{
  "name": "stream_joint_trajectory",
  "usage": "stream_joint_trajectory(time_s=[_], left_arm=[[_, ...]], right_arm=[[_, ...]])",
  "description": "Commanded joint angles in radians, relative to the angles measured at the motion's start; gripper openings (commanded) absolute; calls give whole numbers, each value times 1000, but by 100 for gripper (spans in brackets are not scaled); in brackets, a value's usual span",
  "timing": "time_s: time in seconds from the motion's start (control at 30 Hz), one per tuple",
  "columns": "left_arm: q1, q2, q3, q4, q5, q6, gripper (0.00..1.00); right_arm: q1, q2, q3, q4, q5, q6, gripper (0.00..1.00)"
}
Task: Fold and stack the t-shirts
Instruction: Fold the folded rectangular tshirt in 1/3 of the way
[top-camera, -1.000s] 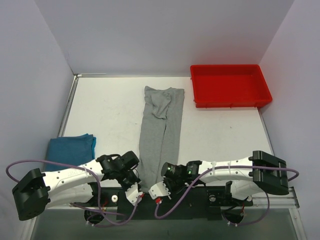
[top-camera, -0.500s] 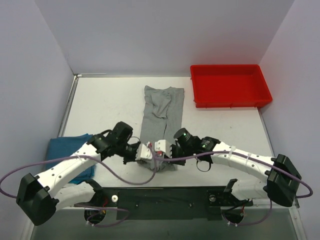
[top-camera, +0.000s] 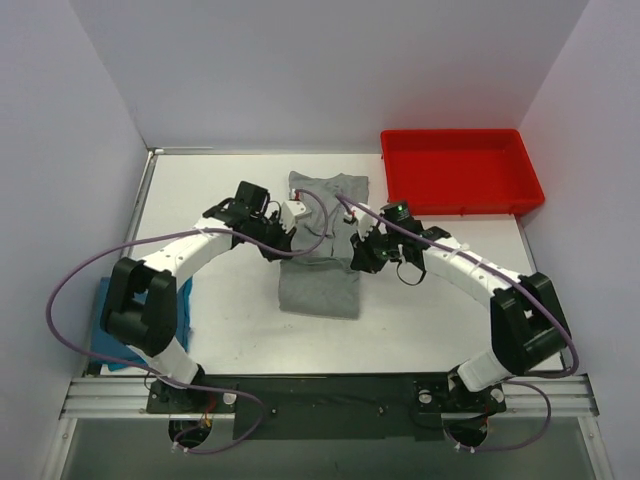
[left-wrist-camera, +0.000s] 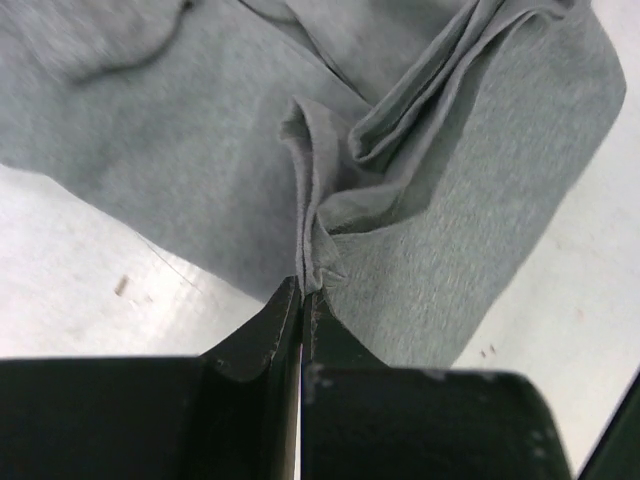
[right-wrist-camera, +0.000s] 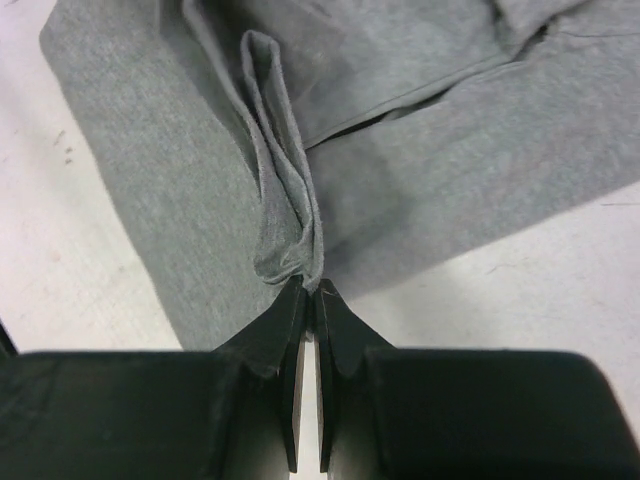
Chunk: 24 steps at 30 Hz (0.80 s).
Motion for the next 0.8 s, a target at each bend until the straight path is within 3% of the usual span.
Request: stream_joint_trajectory(time_s=[0.0,0.43,0.77], left_arm=[[0,72,110,134,-26,-35,0],[26,292,278,128,-85,6,0],[31,359,315,137,-94,32,0]], right_arm=[[-66,97,106,41,-52,40,0],[-134,339,321,-3,-93,81,0],[-157,416,396,-118,17,169,0]])
